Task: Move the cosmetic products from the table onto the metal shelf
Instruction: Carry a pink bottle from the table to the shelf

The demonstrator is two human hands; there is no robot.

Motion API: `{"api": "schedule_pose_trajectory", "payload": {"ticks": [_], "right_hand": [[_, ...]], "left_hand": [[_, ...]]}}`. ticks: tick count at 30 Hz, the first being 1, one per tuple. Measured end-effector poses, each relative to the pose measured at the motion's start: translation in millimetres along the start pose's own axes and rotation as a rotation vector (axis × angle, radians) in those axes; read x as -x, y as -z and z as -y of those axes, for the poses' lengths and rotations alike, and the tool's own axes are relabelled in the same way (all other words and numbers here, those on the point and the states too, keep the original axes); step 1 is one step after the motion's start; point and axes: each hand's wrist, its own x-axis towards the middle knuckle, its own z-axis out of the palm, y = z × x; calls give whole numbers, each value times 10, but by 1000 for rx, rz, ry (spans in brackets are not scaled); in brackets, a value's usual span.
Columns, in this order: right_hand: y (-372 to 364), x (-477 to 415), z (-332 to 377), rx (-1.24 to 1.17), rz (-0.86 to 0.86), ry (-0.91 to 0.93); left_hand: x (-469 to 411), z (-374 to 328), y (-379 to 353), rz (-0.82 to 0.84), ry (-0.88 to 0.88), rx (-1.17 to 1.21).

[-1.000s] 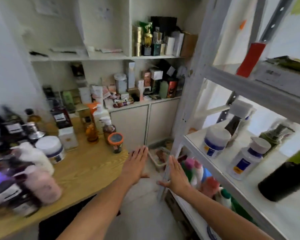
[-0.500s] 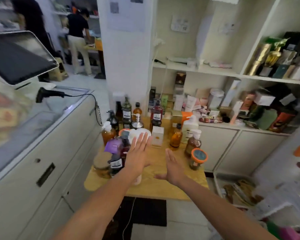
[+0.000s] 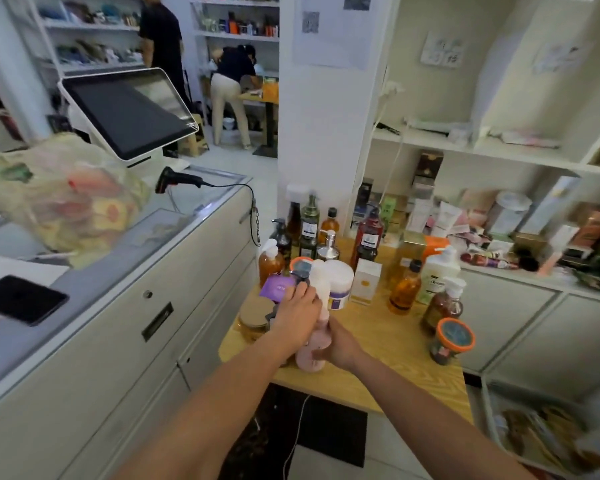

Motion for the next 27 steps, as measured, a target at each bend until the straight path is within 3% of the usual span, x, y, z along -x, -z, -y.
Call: {"api": "schedule_pose_trajectory", "payload": {"ticks": [6,10,17,24,27], "right_hand": [[88,157,-261,-208,-93,-70],[137,319,-419,-316,-251,-127],[412,710,-677,-355,-457,-133],[783,1495,-1276,-479,-542,-309],[708,1901,-1469,-564,-705,-396]], "left_hand": [[9,-305,55,62,-172,260],[-35,-496,89,116,-268,272],[-258,-846,159,234,-272,572],[-392,-1742,656,154,-546,688],[-418,-2139,854,125,-664,773]]}}
